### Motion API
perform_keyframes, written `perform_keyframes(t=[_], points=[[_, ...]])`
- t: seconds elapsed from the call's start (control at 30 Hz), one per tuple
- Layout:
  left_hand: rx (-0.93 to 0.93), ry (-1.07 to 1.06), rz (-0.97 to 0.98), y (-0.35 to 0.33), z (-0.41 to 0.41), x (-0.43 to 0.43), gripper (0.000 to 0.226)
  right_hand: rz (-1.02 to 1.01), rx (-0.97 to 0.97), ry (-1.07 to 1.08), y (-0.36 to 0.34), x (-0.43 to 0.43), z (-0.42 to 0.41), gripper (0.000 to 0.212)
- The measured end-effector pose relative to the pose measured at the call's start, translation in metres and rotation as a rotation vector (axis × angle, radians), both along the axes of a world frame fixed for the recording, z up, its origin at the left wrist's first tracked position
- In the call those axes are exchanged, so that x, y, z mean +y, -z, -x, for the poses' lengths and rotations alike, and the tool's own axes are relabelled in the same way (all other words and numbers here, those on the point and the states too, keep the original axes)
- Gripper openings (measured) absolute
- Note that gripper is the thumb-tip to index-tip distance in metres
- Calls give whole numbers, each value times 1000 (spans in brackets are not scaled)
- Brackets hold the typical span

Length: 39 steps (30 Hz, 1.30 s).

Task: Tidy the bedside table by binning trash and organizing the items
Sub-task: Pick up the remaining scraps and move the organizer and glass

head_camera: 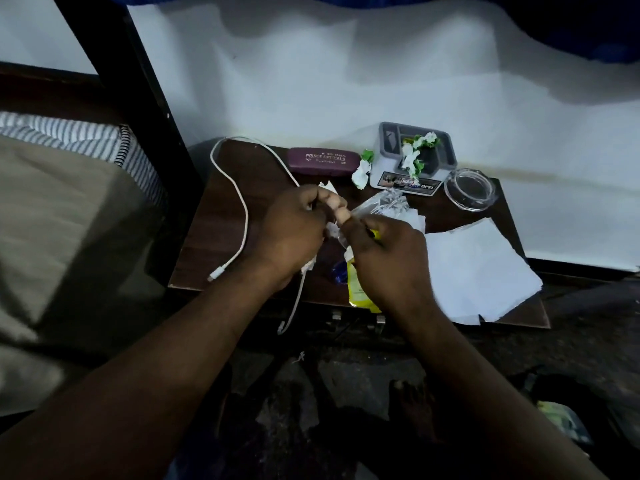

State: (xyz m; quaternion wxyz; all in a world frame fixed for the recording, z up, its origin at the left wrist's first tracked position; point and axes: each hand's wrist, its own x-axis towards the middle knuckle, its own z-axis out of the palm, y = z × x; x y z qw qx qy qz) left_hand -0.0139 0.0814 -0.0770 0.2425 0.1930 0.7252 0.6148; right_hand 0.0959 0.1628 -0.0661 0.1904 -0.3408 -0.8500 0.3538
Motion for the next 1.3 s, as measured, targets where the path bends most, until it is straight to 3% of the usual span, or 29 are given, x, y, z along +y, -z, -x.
perform_keyframes(t=[0.13,0.23,0.3,0.37,0.47,0.57,0.67,0.8,0.9,1.03,1.1,1.2,1.3], points=[[-228,76,-60,-9,-21,14,51,421,245,221,-7,4,-4,63],[-422,230,-161,-15,-42,25,78,563,467,342,-11,9,-5,38],[-353,236,-139,-17,-58,31,70,556,526,364,-15,12,-8,24],[-220,187,-125,-17,-72,37,48,628,559,399,-16,14,-11,21],[-91,63,-177,-16,-74,42,27,900,616,335,-17,7,-9,44],[-5,-16,-149,-7,-61,48,31,1109,672,235,-21,1,-5,73],[88,-53,-88,2,-54,54,37,1132,702,190,-22,1,-3,78],[57,-83,-19,-4,-52,59,33,1108,668,196,-25,-1,-1,88],[151,-82,28,-5,-55,60,37,1068,651,170,-22,-1,-3,78],[282,-50,-75,-4,-62,66,44,1025,669,200,-29,9,-3,94],[329,-26,-64,0,-63,71,48,1045,695,172,-31,19,-3,93],[441,-101,18,2,-58,77,31,1076,675,141,-30,35,-4,78],[473,-202,75,0,-46,83,22,955,553,32,-32,47,2,92]])
